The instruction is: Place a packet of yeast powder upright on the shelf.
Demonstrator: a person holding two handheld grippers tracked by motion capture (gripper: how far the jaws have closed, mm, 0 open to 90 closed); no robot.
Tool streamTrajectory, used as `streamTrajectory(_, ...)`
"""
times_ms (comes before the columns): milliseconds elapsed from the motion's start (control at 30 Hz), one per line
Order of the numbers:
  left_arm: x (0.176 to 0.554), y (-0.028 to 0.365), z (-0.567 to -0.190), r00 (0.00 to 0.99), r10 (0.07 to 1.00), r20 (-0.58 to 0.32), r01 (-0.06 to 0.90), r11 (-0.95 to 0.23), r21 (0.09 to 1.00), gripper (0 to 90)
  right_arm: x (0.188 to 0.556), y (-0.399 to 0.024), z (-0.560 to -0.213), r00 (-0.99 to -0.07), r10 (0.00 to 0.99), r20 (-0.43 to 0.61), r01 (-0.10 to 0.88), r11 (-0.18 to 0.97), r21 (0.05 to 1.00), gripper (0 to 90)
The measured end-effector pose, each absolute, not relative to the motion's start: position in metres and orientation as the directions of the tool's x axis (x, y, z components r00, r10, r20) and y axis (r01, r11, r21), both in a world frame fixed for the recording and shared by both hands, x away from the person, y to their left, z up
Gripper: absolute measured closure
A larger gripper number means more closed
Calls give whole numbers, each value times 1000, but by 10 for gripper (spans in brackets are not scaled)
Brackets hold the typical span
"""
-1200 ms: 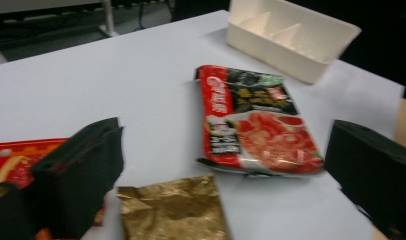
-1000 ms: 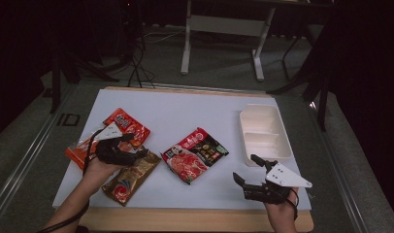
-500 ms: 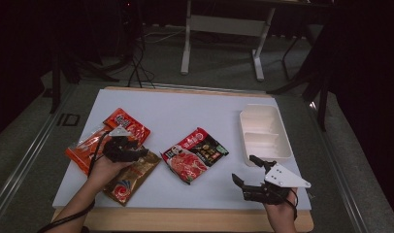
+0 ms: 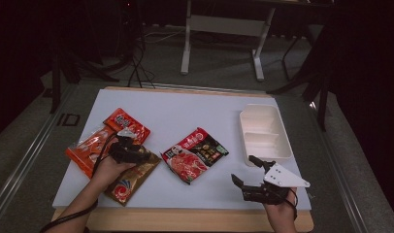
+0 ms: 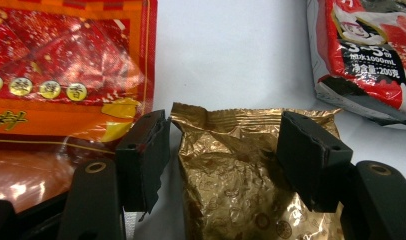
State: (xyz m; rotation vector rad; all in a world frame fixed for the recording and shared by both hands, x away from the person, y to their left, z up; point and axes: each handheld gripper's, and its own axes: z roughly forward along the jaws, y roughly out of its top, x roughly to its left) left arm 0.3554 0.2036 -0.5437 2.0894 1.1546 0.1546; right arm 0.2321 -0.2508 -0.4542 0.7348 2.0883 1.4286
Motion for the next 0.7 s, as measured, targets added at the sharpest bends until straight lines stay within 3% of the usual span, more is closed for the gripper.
streamTrajectory(167, 354, 202, -543, 593, 767, -245, 697, -336, 634, 420, 232, -251, -454, -729, 677, -104, 148, 304, 941, 171)
streamTrajectory(333, 348, 196, -539, 609, 768, -199, 689, -388, 613, 494, 232, -251, -454, -728, 678, -104, 152, 307, 940, 171)
streamTrajectory(400, 346, 192, -536, 622, 763, -175, 679, -415, 606, 565, 232, -251, -455, -728, 677, -104, 153, 309, 939, 171)
streamTrajectory(533, 346, 185, -533, 635, 765, -109, 659, -463, 593, 622, 233, -250, -455, -730, 676, -103, 158, 312, 937, 171)
streamTrajectory(700, 346, 187, -534, 637, 763, -109, 659, -466, 590, 825, 233, -250, -455, -731, 675, -104, 159, 316, 935, 171)
